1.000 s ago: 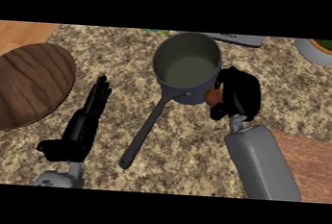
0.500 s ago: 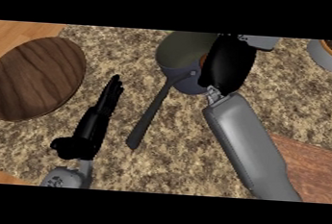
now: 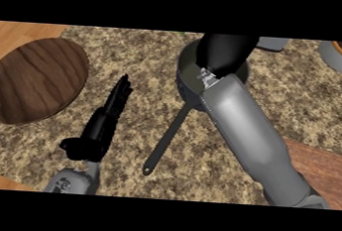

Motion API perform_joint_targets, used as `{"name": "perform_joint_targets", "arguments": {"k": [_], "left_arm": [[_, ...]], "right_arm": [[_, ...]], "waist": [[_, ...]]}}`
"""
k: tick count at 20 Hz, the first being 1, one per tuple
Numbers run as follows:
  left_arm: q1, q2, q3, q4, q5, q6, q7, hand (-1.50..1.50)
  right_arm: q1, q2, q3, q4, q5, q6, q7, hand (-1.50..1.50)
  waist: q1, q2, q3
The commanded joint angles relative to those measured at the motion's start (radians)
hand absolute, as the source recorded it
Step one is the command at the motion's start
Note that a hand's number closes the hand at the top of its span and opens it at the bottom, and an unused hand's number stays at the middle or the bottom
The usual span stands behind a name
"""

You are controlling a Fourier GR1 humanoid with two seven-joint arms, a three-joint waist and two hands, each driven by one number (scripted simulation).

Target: Pick the pear from the cutting board and place it in the pot

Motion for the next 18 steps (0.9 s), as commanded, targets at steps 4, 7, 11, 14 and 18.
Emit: {"name": "perform_joint_targets", "arguments": {"k": [4, 7, 11, 14, 18], "left_arm": [[-0.010, -0.014, 0.003, 0.012, -0.010, 0.022, 0.007, 0.00], [-0.018, -0.007, 0.026, 0.018, -0.001, 0.026, 0.013, 0.00], [-0.007, 0.008, 0.057, 0.026, -0.002, 0.040, -0.004, 0.00], [-0.015, 0.016, 0.070, 0.028, 0.005, 0.035, -0.005, 0.00], [-0.024, 0.024, 0.088, 0.034, 0.012, 0.032, -0.007, 0.00]], "right_arm": [[-0.060, 0.011, -0.001, 0.086, 0.007, 0.014, 0.289, 1.50], [-0.089, 0.011, -0.016, 0.109, 0.016, 0.024, 0.290, 1.50], [-0.069, 0.011, -0.038, 0.131, 0.000, 0.012, 0.290, 1.50], [-0.054, 0.011, -0.039, 0.124, -0.039, -0.011, 0.290, 1.50], [0.026, 0.011, -0.038, 0.138, -0.122, -0.070, 0.290, 1.50]], "waist": [[-0.038, -0.003, 0.004], [-0.058, -0.007, 0.004], [-0.083, -0.010, 0.005], [-0.097, -0.013, 0.006], [-0.106, -0.009, 0.008]]}}
